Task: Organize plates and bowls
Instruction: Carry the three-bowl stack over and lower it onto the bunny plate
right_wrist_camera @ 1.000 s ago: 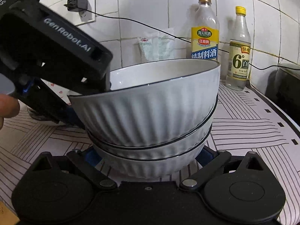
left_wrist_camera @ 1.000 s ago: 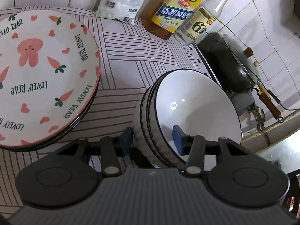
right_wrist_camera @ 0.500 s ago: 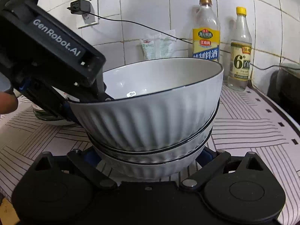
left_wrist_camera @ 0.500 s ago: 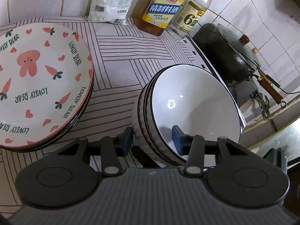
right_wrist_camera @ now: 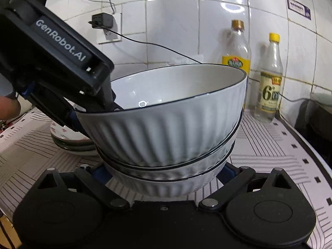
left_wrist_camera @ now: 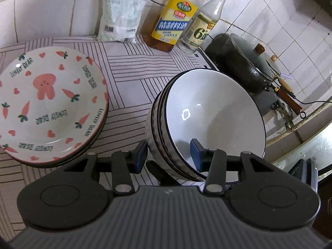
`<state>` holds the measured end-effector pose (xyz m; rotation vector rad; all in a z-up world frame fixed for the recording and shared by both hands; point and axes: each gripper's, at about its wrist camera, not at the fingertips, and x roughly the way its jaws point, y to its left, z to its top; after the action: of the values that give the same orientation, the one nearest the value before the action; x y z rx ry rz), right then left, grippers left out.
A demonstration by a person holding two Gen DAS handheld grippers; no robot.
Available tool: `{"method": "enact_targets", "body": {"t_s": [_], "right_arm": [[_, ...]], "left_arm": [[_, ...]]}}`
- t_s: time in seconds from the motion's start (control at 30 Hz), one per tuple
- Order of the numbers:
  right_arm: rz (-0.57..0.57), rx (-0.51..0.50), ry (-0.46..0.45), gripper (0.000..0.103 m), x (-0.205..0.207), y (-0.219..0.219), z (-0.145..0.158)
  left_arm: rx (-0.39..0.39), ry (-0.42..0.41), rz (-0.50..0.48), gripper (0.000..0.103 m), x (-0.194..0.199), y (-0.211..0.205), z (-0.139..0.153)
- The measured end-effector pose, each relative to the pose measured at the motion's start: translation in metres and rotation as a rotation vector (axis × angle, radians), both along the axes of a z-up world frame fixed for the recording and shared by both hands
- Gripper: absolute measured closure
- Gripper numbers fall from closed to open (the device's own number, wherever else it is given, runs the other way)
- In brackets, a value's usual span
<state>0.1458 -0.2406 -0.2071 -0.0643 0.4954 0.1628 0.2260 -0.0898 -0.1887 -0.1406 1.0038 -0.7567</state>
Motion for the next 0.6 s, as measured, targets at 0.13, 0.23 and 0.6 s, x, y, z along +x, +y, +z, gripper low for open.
{"method": "enact_targets", "body": {"t_s": [0.13,0.23,0.6], "right_arm": [[0.025,-0.001,-0.007,0.003,0.005,0.009,0.009],[0.044,0.004,-0.012,0.003,0.010,0.016,0.015],[0.173,0.003,-0.028,0.003,0.042,0.056,0.024]], "left_arm": [[0.003,-0.009,0.020,0.060,-0.001,0.012,0.012],[0.002,-0.017,0.047,0.060,0.001,0.019,0.019],[0.017,-0.041,0.176,0.060,0.012,0.070,0.034]]}}
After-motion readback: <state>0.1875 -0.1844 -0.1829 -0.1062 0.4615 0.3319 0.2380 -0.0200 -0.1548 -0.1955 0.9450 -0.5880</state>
